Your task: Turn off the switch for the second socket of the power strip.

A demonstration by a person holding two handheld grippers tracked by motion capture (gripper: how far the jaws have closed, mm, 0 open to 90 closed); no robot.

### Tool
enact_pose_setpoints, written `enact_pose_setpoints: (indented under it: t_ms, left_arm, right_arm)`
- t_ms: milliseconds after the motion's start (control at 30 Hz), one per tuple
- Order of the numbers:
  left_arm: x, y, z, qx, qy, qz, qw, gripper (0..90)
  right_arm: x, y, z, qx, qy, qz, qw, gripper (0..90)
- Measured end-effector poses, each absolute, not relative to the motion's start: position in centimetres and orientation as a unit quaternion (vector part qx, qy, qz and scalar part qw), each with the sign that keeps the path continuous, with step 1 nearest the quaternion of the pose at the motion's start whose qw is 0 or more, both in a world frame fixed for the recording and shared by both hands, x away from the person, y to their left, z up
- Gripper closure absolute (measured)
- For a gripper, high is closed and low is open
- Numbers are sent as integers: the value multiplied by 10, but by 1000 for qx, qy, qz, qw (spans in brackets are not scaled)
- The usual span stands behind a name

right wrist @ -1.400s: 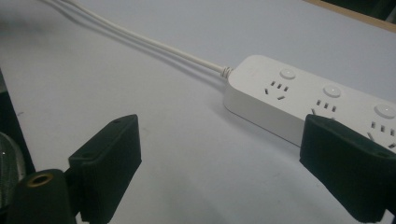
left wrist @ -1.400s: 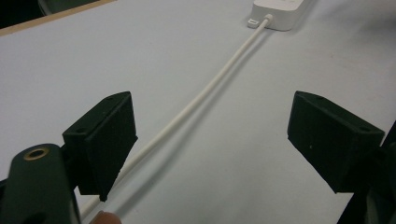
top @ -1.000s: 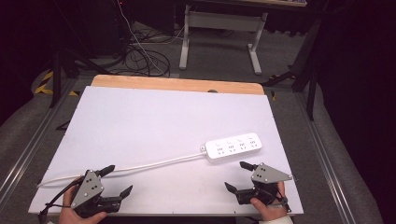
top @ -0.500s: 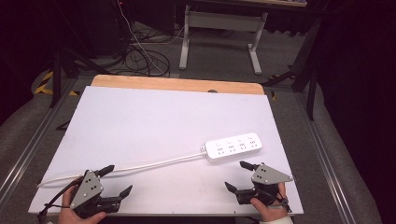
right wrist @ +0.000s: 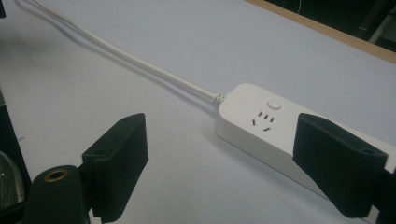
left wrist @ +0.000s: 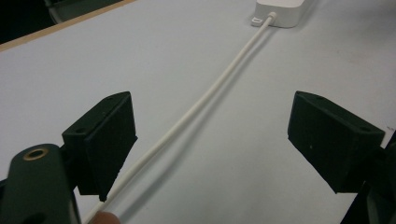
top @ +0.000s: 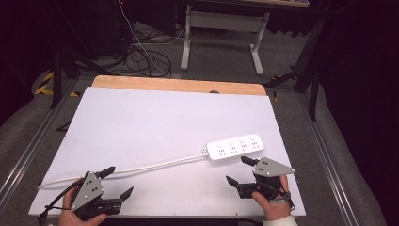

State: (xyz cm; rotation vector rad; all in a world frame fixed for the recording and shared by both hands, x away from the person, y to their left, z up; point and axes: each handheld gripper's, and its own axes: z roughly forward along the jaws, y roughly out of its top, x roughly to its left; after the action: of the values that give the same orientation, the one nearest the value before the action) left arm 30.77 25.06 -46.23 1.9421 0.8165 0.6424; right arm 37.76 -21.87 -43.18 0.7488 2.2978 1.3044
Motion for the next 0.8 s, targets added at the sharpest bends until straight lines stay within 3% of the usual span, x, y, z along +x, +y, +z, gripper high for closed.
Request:
enact_pose_setpoints:
  t_ms: [800]
  left_arm:
    - [308,251,-463,787,330,261,451,158]
  right_arm:
    - [409,-211,-405,272,812,475,202,188]
